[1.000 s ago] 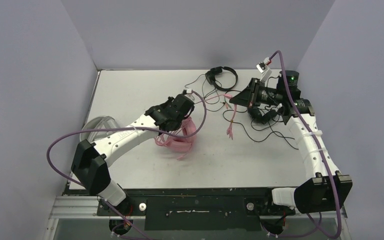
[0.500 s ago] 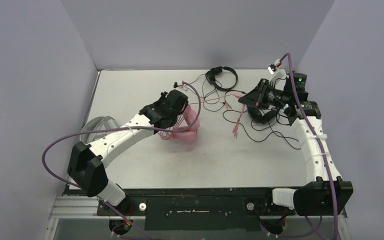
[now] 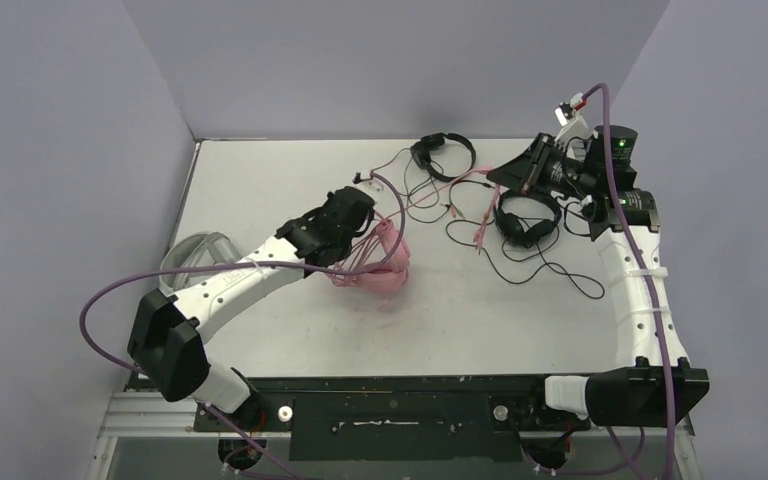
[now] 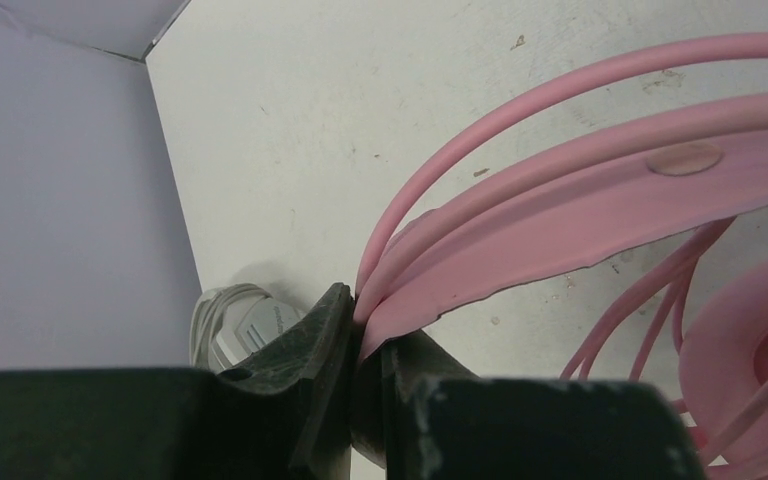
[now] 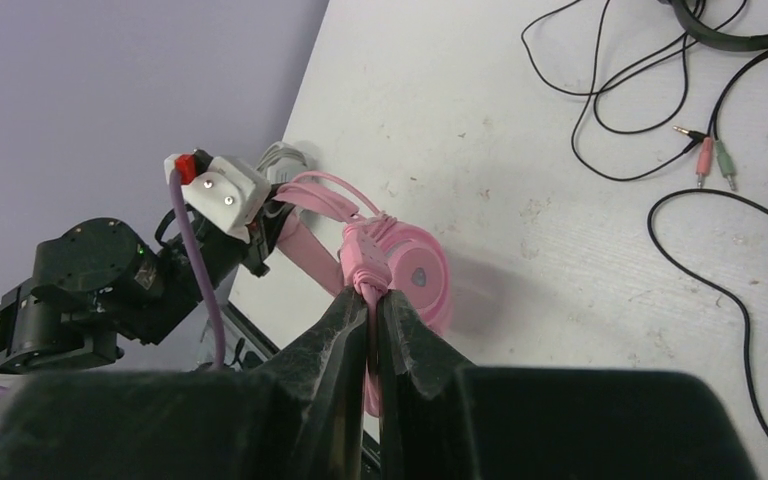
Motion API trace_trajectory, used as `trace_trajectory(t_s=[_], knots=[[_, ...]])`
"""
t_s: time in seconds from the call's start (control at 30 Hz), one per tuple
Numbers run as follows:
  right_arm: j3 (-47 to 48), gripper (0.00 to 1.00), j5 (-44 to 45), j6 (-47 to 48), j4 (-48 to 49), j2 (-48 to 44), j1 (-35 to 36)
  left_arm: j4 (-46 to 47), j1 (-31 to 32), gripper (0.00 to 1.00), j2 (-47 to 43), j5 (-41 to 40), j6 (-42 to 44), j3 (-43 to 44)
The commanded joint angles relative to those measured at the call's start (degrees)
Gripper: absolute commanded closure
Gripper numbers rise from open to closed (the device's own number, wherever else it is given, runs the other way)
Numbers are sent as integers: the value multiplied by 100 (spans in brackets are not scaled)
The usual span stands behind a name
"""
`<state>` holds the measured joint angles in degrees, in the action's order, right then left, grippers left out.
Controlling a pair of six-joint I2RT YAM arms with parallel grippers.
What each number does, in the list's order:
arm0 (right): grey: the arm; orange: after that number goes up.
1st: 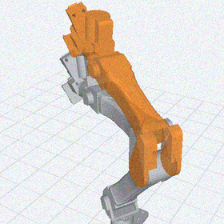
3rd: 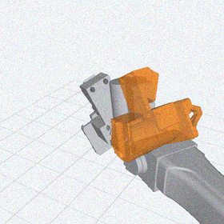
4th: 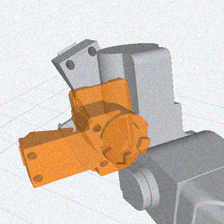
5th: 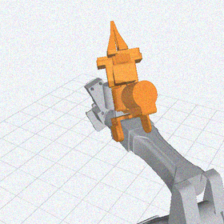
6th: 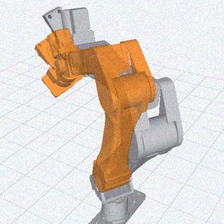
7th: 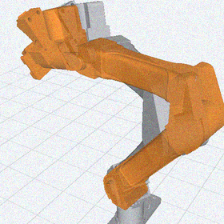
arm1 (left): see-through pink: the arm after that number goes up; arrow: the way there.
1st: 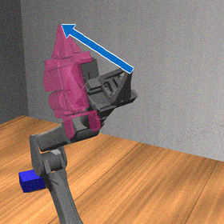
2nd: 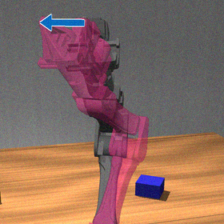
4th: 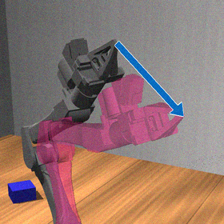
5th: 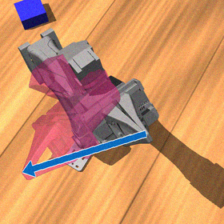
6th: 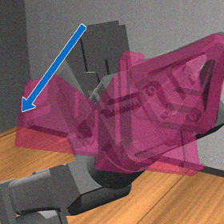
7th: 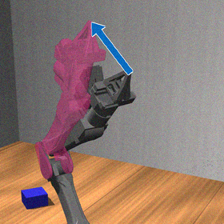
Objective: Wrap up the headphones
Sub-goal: Wrap the headphones cable around the headphones.
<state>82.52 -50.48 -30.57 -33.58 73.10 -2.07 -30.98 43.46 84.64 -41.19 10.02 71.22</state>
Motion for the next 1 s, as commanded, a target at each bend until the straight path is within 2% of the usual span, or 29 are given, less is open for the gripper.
trace_trajectory(t_s=[0.0,0.13,0.4,0.57,0.7,0.8,0.9,0.97], knots=[[393,100,-93,-176,211,26,147,-169,-114,100,296,-16,-346,413],[488,100,66,-276,149,81,709,-425,-115,100,674,115,-848,808],[375,100,72,-711,508,-63,1068,-2590,-705,100,2215,-20,-3308,2887],[84,100,191,-879,752,-129,1428,-3250,-752,100,2852,161,-4351,3783],[-137,100,424,-935,859,-144,1951,-3475,-794,100,3042,350,-5018,4178],[-413,100,626,-997,947,-152,2374,-3318,-973,100,2991,819,-5335,4240],[-771,100,882,-1088,1106,-193,2832,-3067,-1215,100,2834,1249,-5611,4168],[-1220,100,1139,-1195,1247,-300,3261,-2840,-1605,100,2618,1749,-5888,4076]])
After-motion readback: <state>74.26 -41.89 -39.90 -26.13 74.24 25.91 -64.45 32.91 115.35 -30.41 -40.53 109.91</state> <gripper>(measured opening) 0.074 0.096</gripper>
